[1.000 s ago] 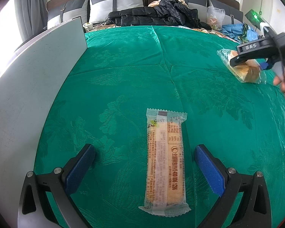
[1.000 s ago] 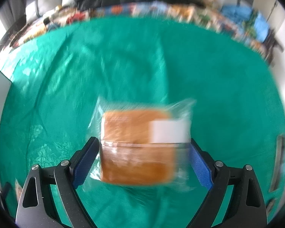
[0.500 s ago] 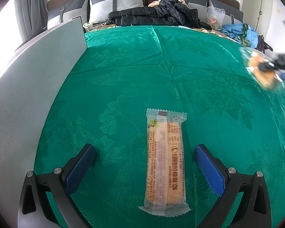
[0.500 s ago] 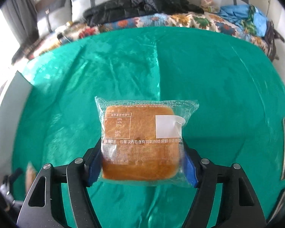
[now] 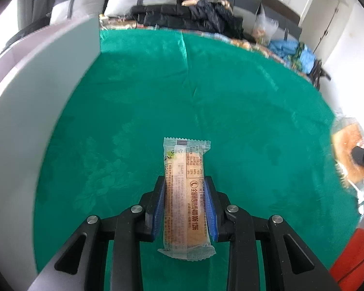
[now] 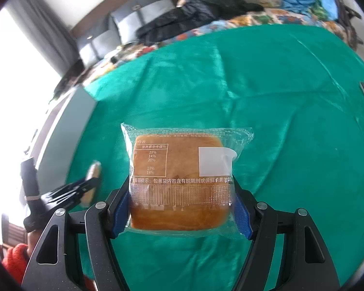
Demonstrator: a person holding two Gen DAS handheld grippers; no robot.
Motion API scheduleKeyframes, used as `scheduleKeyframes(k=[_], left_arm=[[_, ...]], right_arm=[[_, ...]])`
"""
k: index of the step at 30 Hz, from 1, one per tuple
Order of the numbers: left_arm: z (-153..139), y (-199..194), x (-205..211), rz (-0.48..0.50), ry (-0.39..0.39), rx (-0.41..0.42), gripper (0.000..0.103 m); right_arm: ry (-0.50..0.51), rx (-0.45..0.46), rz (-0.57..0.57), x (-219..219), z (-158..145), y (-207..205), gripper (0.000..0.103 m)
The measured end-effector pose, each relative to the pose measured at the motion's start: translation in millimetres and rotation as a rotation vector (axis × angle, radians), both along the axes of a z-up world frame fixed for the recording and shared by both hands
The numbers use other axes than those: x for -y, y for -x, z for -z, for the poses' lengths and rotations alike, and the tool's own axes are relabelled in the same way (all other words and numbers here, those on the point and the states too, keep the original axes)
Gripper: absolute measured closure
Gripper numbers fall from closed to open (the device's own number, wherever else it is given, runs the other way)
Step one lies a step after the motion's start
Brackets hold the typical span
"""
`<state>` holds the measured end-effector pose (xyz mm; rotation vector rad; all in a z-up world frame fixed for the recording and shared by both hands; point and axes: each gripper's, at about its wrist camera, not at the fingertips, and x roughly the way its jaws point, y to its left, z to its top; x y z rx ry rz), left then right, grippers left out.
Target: Organize snacks
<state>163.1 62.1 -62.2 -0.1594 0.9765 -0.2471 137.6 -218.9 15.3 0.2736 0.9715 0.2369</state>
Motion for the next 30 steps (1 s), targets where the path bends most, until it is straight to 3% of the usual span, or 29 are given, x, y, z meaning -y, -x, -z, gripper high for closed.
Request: scheduleKeyframes(k=[4, 9, 13, 17, 18, 20, 22, 26, 30], left_arm=[[-56, 30, -28, -0.04, 0.113, 0.078, 0.074], [-112, 51, -121, -0.185, 0.076, 0.145, 0.073], [-113, 59, -207, -0.352, -0.034, 0.109, 0.073], [-92, 71, -261, -0.444, -0.109, 0.035, 0.073], [-87, 73, -266, -0.453, -0.122, 0.024, 0.07], [-76, 80, -276, -0.467, -0.141, -0.004, 0.051], [-69, 85, -277, -0.479, -0.151, 0.001, 0.024], [-69, 95, -274, -0.484, -0.192, 0.035, 0.019], [-86, 102, -269, -0.488, -0.235, 0.077, 0.01]], right_arm=[[-0.052, 0.066, -0.081, -40, -36, 1, 0.03], [-0.134, 0.146, -0.259, -147, -87, -14, 0.03], [-0.133, 0.182, -0.434, -260, -109, -24, 0.03], [-0.068, 0.172, -0.543, -361, -98, -42, 0.029], [-0.045, 0.163, -0.557, -378, -90, -45, 0.027], [0.002, 0.121, -0.597, -409, -69, -49, 0.026], [0.069, 0.051, -0.638, -433, -40, -54, 0.026], [0.137, 0.011, -0.628, -420, -20, -47, 0.025], [0.161, 0.095, -0.628, -407, -53, -40, 0.023]])
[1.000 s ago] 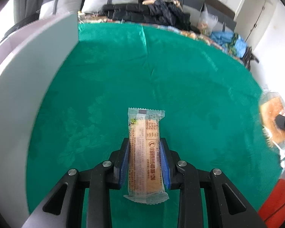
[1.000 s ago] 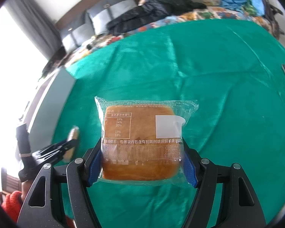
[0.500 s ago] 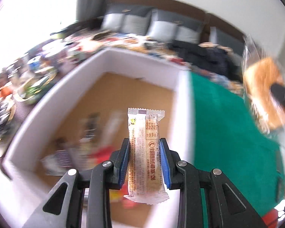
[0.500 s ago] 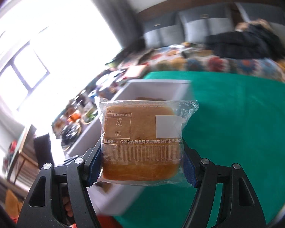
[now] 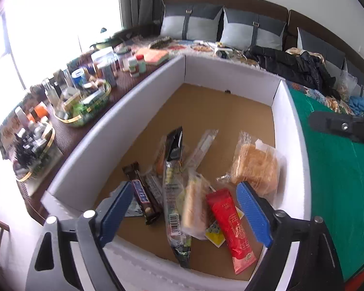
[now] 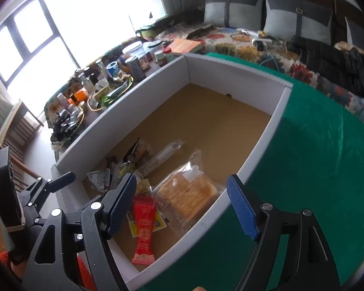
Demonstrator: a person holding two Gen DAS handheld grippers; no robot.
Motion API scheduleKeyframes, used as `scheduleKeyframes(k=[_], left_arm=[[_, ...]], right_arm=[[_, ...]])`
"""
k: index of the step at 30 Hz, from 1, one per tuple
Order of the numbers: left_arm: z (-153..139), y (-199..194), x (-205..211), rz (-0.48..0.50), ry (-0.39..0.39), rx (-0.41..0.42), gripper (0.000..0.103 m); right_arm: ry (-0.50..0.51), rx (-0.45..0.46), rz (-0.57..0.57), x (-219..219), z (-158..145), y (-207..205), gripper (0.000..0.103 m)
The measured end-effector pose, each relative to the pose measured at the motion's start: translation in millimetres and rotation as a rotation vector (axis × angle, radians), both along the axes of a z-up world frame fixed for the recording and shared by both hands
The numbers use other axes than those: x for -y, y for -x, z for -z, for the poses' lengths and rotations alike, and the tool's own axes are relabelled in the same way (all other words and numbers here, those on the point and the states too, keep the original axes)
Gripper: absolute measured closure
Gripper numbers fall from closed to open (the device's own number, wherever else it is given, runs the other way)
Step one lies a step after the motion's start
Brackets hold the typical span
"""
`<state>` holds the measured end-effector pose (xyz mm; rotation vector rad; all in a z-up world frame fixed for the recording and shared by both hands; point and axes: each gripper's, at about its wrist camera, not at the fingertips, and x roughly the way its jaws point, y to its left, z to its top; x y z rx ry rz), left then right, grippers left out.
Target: Organize snacks
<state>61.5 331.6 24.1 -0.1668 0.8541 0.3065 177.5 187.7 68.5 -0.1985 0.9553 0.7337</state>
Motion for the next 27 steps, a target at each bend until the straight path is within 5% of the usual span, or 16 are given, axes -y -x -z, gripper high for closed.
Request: scheduleKeyframes(k=[4, 8, 14, 21, 27], left_arm=[[-28, 12, 5, -0.064, -0.092, 0.087, 0.001], [-48, 27, 4, -0.108, -0.118, 0.198, 0.0], [-46, 22, 10, -0.076, -0.194, 0.101, 0.0], [-24, 17, -5, -0.085, -0.031, -0.023, 0.0], [-25, 21, -9, -0.113, -0.035, -0.022, 0.0]], right_arm=[[0.028, 0.082, -0.009, 1, -32, 12, 0.023], [0.062, 0.095, 0.008, 0, -32, 21, 0.023], [0.108, 0.085, 0.038, 0, -22, 34, 0.023], [0.103, 0.045, 0.069, 0, -23, 40, 0.023], [0.114, 0.052, 0.047, -10, -23, 50, 0.023]])
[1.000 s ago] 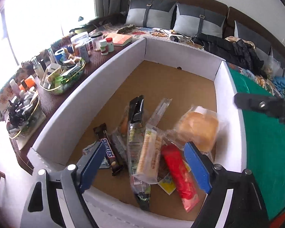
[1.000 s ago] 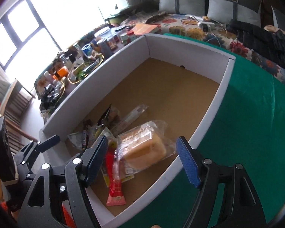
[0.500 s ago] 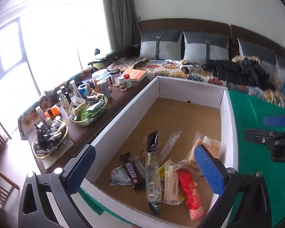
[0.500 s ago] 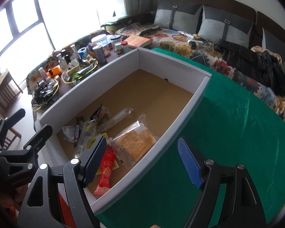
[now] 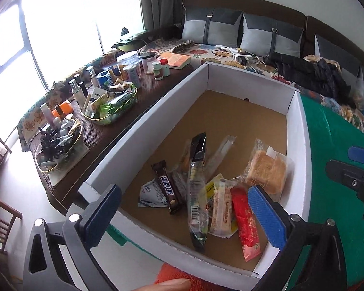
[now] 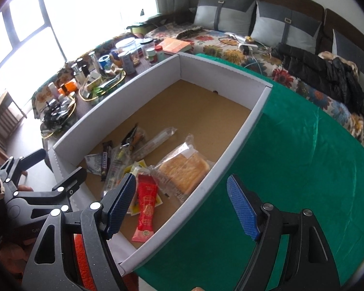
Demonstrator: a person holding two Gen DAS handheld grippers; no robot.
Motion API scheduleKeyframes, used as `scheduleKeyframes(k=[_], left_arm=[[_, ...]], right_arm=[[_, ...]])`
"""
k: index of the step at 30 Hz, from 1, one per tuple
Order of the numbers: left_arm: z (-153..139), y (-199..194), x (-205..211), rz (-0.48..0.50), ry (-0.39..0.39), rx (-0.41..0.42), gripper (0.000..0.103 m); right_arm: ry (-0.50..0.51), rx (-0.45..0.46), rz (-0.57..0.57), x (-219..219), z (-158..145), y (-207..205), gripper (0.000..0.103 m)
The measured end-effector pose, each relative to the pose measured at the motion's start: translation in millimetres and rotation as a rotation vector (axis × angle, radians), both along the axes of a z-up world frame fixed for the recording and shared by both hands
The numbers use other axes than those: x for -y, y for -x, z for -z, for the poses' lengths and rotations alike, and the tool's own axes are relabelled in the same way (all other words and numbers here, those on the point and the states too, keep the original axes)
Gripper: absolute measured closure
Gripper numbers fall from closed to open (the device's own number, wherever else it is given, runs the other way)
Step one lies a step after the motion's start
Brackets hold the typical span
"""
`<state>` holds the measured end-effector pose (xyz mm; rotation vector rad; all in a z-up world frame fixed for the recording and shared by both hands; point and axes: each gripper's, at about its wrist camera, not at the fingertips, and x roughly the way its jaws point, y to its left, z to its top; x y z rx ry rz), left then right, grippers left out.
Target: Organize snacks
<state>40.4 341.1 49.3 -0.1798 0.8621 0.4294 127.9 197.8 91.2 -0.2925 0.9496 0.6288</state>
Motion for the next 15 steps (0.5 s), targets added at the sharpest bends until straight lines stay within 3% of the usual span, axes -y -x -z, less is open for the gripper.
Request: scheduleKeyframes(k=[15], left_arm=[[-8, -3, -11, -0.021, 0.002, -0.004, 0.0]], right_arm=[[0.04, 0.007, -0.04, -20, 6, 9, 0.023]])
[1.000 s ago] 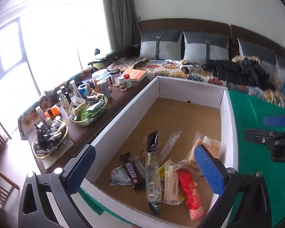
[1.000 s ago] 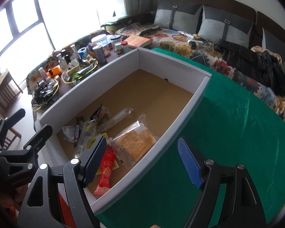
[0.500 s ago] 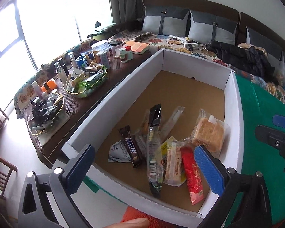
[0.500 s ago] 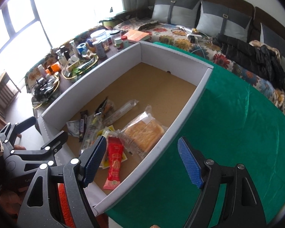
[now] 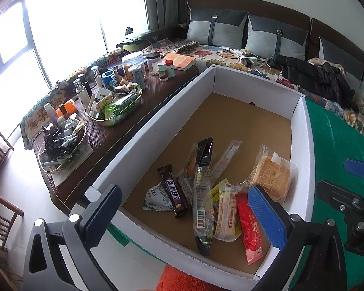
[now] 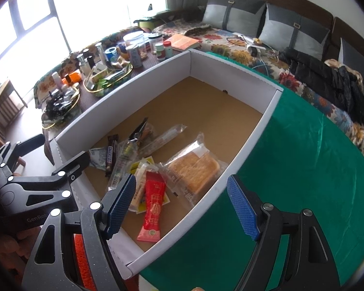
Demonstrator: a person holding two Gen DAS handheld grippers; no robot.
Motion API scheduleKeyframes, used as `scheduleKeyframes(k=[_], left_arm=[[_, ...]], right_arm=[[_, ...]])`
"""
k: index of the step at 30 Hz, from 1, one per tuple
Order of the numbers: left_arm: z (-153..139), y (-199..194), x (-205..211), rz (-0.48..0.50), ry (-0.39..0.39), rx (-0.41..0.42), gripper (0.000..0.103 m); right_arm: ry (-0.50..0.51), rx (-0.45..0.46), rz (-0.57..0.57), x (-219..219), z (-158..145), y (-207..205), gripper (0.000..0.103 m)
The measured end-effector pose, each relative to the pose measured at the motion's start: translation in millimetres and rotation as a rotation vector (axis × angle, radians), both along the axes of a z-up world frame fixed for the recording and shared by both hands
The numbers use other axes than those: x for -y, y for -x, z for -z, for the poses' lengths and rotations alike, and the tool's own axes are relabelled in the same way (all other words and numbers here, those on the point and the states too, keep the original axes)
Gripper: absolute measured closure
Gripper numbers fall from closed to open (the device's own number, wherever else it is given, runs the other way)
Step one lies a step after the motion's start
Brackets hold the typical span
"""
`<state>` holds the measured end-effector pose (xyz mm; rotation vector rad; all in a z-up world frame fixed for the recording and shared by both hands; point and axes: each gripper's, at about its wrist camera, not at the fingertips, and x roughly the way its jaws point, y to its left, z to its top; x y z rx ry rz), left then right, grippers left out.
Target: Organize snacks
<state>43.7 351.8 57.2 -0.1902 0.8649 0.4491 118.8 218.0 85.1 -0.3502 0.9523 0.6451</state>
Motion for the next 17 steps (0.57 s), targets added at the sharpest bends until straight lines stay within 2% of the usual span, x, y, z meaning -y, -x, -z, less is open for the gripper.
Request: scheduleKeyframes(k=[17], left_arm=[[-3.7, 4.1, -3.8, -0.02, 0.016, 0.013, 0.0]], right_arm=[[-0.002, -0.005, -0.002, -4.9, 1.4, 0.7, 0.023]])
